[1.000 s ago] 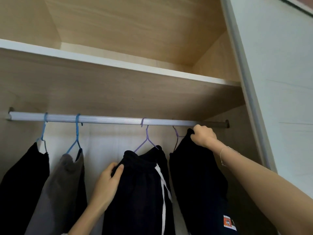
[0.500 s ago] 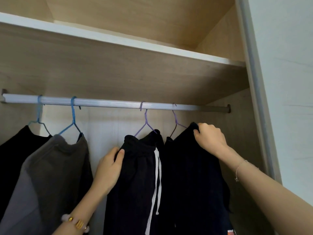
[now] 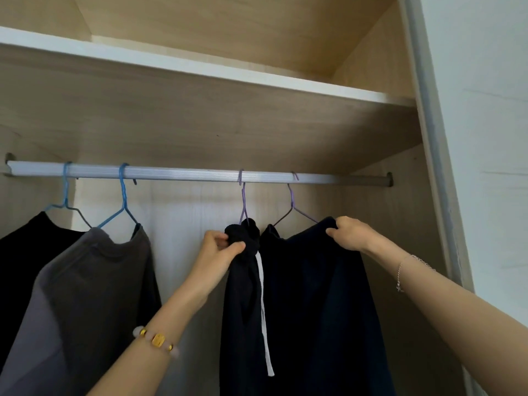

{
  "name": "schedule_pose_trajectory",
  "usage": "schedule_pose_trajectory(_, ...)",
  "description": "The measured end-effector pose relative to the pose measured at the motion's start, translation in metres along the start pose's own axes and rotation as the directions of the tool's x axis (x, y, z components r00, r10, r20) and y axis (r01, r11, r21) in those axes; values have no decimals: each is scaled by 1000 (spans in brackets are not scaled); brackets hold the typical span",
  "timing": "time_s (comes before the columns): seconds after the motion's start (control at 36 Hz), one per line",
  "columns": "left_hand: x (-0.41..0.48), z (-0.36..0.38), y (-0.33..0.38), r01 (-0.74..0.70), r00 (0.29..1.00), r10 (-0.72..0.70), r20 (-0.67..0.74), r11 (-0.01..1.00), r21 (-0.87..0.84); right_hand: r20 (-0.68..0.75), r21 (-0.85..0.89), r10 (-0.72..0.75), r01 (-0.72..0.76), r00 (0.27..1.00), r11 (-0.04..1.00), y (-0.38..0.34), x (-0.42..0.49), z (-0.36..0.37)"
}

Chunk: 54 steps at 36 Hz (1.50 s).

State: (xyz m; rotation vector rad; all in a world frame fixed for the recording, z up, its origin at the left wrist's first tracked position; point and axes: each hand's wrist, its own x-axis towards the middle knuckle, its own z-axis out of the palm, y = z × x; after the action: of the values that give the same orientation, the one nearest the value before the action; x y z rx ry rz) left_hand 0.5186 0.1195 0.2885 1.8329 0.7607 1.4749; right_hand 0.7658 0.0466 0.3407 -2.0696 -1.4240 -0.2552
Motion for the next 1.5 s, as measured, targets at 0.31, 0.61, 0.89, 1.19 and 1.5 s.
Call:
schedule_pose_trajectory(0.31, 21, 23, 14, 135, 989, -134, 66, 991, -17, -10, 90, -63, 64, 998, 994, -16, 39, 17)
schedule_pose_trajectory(0.61, 24, 44, 5, 116, 993, -117, -21, 990, -78, -34, 194, 59, -51, 998, 980, 0, 59, 37)
schedule_pose_trajectory(0.89, 27, 47, 7, 65, 997, -65, -35, 998, -17, -40, 183, 11, -3, 999, 983, 18, 57, 38)
schedule_pose_trajectory(1.19, 26, 27, 5, 69, 982, -67, -175, 998, 10, -34, 185, -95, 100, 995, 978, 5, 50, 42)
schedule_pose_trajectory(1.5, 20, 30, 13, 74, 955, -49, -291, 994, 75, -28, 218, -154, 157, 988, 963, -3, 40, 39)
